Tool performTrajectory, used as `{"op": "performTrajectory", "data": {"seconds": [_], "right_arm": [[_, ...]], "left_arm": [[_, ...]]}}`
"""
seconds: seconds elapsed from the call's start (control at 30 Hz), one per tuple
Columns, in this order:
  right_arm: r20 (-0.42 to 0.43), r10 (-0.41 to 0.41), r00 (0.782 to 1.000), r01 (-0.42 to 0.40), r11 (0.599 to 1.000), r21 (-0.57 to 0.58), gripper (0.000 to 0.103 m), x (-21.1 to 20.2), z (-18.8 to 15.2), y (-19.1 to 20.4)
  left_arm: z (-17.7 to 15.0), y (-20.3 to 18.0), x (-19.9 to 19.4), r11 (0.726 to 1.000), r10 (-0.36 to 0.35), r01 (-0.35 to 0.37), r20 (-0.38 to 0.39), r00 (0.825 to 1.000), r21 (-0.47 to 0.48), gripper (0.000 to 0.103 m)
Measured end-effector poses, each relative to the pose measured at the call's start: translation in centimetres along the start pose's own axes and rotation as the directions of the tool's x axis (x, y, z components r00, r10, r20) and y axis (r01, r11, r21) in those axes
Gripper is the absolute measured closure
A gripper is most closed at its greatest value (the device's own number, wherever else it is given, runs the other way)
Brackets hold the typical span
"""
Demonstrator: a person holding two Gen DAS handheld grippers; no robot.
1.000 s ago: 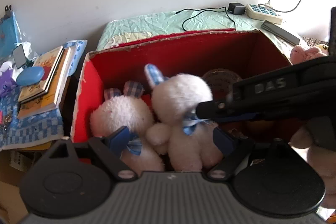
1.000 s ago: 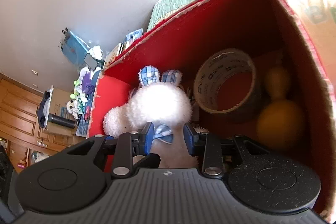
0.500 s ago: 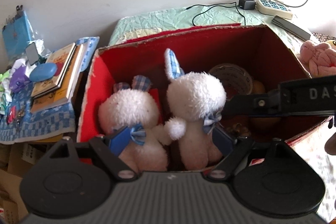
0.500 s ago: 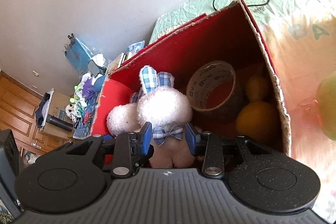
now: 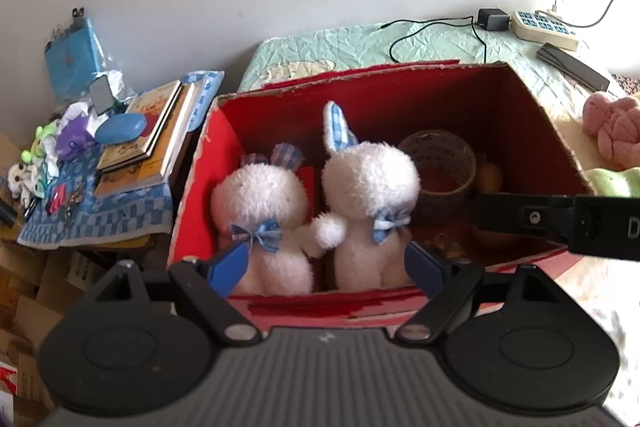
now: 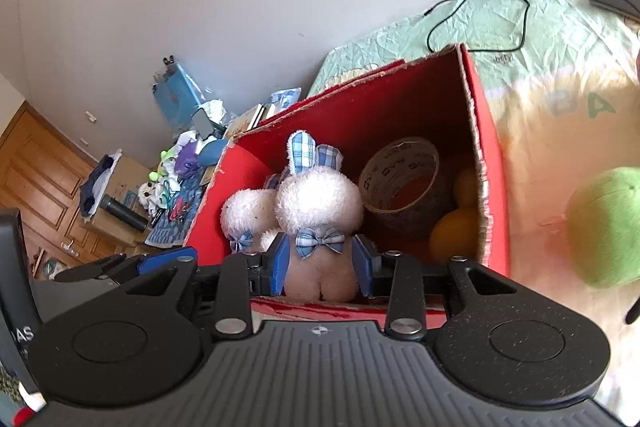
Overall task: Organize objects
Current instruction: 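Carry the second bunny into the red box beside the first and release, then move the right gripper to the green pear-shaped plush on the bed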
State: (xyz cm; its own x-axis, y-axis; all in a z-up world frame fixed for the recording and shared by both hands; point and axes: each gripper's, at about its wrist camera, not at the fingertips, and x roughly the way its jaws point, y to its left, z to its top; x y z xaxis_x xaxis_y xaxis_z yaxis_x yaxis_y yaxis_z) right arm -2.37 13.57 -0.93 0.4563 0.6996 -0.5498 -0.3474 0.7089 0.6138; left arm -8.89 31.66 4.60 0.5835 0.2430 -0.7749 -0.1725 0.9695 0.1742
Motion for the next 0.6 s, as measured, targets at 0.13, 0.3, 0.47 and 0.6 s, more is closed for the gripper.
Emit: {"op": "performTrajectory", "data": {"seconds": [0.13, 0.3, 0.47, 0.6], "right_arm": [[-0.006, 0.011, 1.000, -0.011, 1.000, -0.014, 0.065, -1.4, -0.1, -0.7], [-0.015, 0.024, 1.000, -0.024, 0.999, -0.025, 0.065, -3.0, -0.2, -2.0], [-0.010, 0.041, 0.999, -0.041, 0.999, -0.035, 0.066, -4.5, -0.1, -3.2], [-0.011, 0.064, 0.998, -0.065, 0.997, -0.043, 0.066, -5.6, -0.2, -3.9]], "left_arm": [[-0.2, -1.1, -1.2, 1.000, 0.016, -0.016, 0.006, 1.000, -0.025, 0.017], [-0.4, -3.0, -2.4, 0.999, 0.010, -0.010, 0.005, 1.000, -0.043, 0.017], [-0.7, -5.3, -3.4, 0.999, 0.002, -0.002, 0.004, 1.000, -0.042, 0.017], [-1.3, -7.1, -4.0, 0.999, -0.010, 0.010, -0.004, 1.000, -0.037, 0.017]]}}
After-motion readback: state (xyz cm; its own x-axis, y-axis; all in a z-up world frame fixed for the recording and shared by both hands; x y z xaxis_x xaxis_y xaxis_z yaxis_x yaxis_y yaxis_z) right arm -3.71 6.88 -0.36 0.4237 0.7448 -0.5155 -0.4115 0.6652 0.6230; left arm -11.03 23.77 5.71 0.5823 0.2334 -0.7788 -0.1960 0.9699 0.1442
